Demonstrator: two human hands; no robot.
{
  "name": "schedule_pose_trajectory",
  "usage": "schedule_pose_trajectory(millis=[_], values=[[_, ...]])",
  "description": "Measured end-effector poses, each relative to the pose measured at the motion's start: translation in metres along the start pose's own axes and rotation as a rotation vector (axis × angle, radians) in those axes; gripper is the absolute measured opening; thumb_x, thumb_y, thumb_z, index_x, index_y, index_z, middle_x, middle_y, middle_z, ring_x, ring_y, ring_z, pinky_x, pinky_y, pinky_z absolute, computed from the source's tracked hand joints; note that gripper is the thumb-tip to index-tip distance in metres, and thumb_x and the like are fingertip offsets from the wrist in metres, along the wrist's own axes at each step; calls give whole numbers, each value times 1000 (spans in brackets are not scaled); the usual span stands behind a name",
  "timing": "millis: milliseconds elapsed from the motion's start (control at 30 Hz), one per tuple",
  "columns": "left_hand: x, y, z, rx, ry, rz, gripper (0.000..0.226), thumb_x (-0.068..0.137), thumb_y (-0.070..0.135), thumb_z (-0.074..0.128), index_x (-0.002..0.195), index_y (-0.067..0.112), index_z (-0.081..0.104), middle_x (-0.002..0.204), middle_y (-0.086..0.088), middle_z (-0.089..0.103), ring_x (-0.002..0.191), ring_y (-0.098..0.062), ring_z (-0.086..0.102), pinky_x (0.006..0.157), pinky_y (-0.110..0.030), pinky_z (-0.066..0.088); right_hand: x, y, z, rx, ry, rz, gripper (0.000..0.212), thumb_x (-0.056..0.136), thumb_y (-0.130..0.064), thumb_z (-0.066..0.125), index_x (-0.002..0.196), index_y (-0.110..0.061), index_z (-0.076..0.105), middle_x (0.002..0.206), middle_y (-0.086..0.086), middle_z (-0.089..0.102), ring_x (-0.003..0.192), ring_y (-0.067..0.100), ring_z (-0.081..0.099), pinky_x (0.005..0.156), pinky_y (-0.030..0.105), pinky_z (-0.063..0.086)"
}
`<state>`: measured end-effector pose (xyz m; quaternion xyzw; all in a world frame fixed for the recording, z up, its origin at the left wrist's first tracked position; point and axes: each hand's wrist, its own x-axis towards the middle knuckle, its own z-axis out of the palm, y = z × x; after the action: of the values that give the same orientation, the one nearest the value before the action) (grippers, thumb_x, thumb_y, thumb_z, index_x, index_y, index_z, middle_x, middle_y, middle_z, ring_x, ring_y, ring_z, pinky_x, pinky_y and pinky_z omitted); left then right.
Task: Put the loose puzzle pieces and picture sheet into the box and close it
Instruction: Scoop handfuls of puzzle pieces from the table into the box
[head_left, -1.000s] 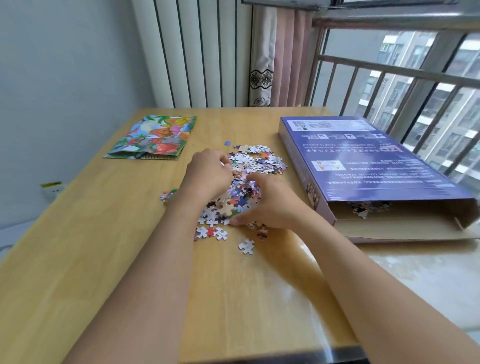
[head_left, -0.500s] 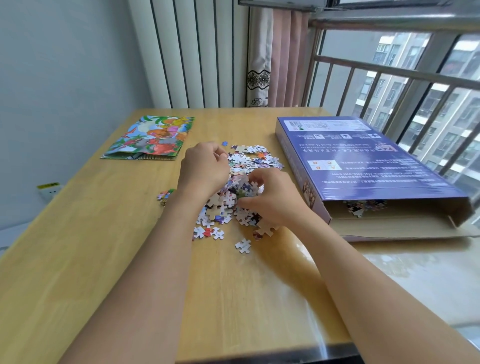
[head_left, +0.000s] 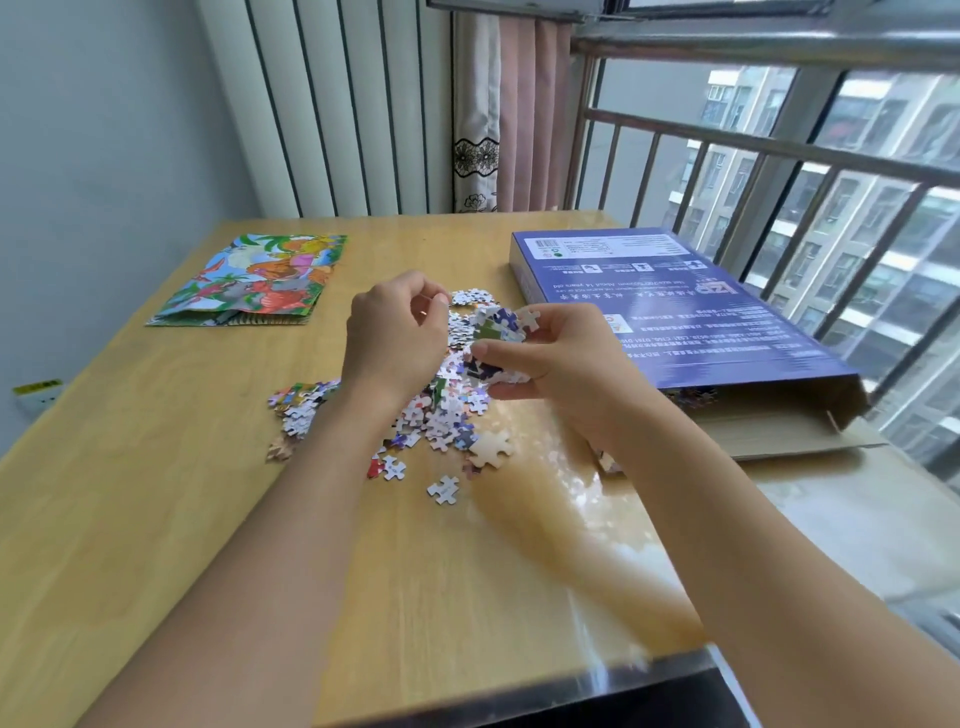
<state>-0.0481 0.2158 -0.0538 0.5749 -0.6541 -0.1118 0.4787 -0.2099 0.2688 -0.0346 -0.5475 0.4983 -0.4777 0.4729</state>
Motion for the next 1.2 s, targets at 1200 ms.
schedule_pose_trajectory(millis=[1200], values=[[-66, 36, 62, 85, -616, 712, 35, 74, 61, 76, 91, 31, 70, 134, 3, 43, 123, -17, 42, 103, -32, 38, -60, 53, -139, -1052, 78, -220, 35, 86, -37, 76, 116, -22, 67, 104, -10, 69, 95, 13, 60, 75, 26, 38]])
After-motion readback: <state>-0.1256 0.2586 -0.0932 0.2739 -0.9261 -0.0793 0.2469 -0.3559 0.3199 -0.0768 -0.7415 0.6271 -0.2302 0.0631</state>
